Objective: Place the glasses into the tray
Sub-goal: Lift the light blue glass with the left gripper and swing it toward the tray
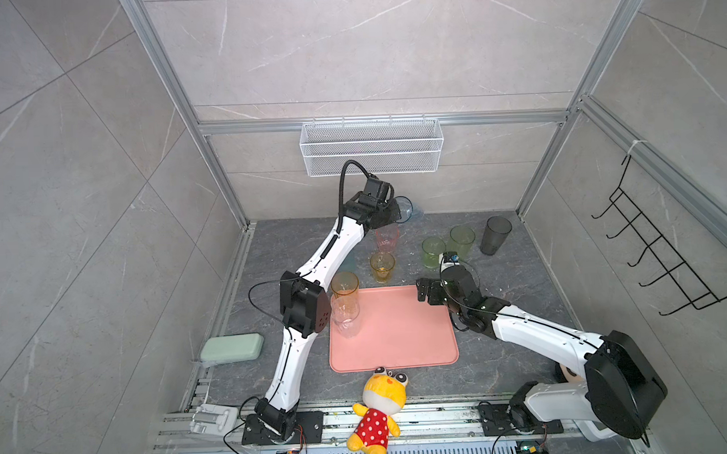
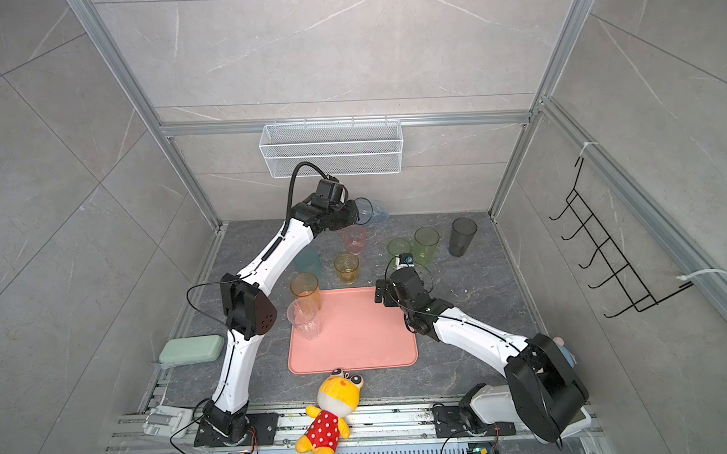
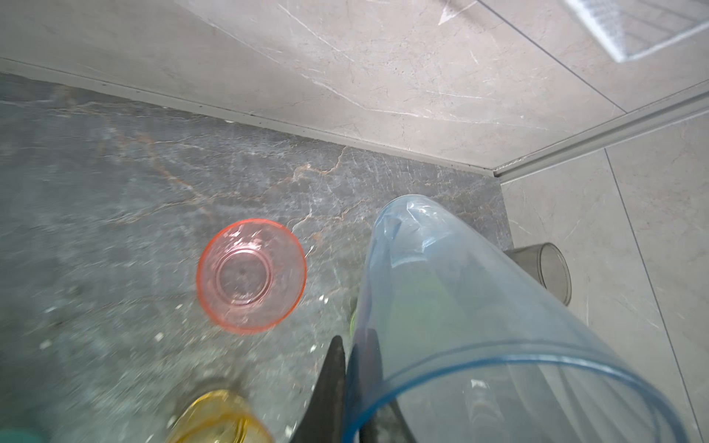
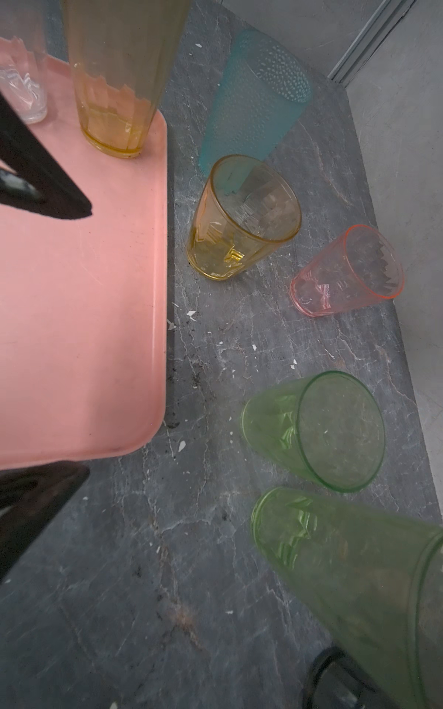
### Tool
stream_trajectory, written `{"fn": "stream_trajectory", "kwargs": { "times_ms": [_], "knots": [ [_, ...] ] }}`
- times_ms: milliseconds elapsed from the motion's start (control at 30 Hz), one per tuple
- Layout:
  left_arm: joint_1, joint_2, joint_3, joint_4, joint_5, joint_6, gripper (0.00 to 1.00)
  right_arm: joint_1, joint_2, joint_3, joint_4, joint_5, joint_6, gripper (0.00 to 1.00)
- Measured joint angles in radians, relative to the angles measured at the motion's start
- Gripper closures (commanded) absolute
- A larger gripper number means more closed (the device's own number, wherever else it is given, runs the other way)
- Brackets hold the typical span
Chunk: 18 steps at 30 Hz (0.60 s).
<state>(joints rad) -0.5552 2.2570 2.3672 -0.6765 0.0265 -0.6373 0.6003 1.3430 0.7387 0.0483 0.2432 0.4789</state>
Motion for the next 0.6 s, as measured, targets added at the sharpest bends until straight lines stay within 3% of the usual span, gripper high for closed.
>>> {"fn": "stream_trajectory", "kwargs": {
  "times_ms": [600],
  "knots": [
    [0.061,-0.571,-0.398,-0.27,-0.09,0.048,1.0,0.0,0.0,0.0,-0.001,0.0,0.0,0.01]
  ]
}}
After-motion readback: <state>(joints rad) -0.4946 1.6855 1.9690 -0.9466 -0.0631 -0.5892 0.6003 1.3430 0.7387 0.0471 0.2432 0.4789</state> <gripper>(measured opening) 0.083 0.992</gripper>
